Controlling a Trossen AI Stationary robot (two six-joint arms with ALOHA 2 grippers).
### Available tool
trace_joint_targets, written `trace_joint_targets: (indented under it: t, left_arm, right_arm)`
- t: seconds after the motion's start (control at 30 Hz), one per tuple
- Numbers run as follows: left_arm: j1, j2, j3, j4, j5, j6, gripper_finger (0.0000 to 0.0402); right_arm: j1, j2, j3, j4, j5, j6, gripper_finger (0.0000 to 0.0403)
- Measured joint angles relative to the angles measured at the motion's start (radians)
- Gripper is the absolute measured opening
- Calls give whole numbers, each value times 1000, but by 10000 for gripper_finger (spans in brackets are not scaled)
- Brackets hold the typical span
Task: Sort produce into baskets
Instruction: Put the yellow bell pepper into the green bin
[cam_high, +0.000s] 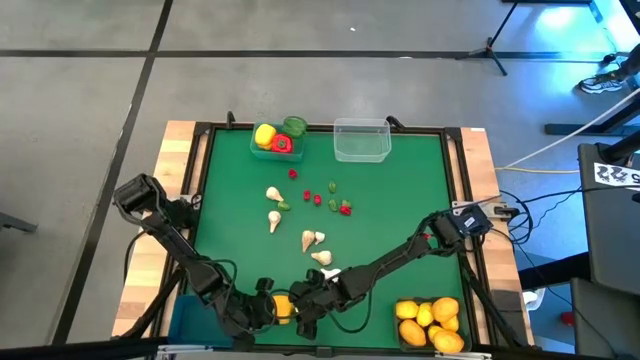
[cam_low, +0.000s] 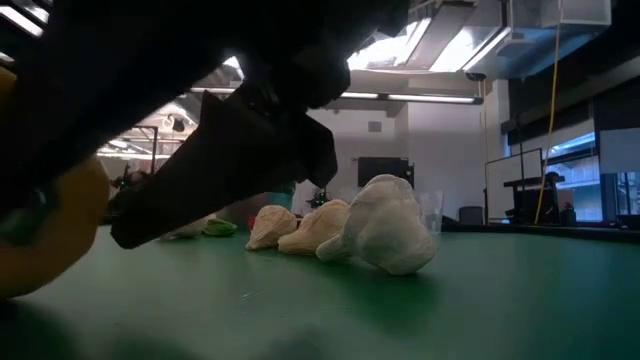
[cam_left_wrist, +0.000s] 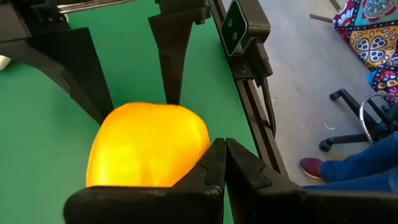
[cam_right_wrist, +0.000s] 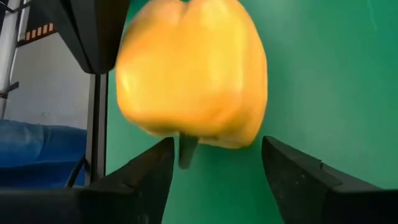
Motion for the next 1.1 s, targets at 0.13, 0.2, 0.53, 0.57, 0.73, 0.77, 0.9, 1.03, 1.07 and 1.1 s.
trace_joint_targets:
  t: [0.13, 0.2, 0.53, 0.57, 0.73, 0.77, 0.9, 1.03, 1.07, 1.1]
  left_arm:
    - [0, 0, 0, 0, -2, 0, 0]
    - [0, 0, 0, 0, -3, -1, 0]
    - [0, 0, 0, 3, -4, -1, 0]
    - [0, 0, 0, 3, -5, -1, 0]
    - [0, 0, 0, 3, -8, -1, 0]
    - [0, 0, 0, 3, -8, -1, 0]
    - [0, 0, 0, 3, -8, -2, 0]
    - [0, -24, -1, -8, -7, -29, 0]
    - [0, -40, -1, -17, -8, -37, 0]
    - [0, -59, -1, -32, -8, -42, 0]
  right_arm:
    - [-5, 0, 0, 0, -9, -1, 176]
    - [-5, 0, 0, 0, -9, -1, 147]
    - [-5, 0, 0, 1, -9, -2, 63]
    - [-5, 0, 0, 2, -9, -2, 57]
    - [-5, 0, 0, -7, -9, -4, 13]
    - [-5, 0, 0, -8, -10, -4, 8]
    - [-5, 0, 0, -12, -9, -3, 11]
    - [-5, 0, 0, -13, 0, 3, 4]
    - [-5, 0, 4, -17, 0, 4, 5]
    - [-5, 0, 8, -21, 0, 4, 4]
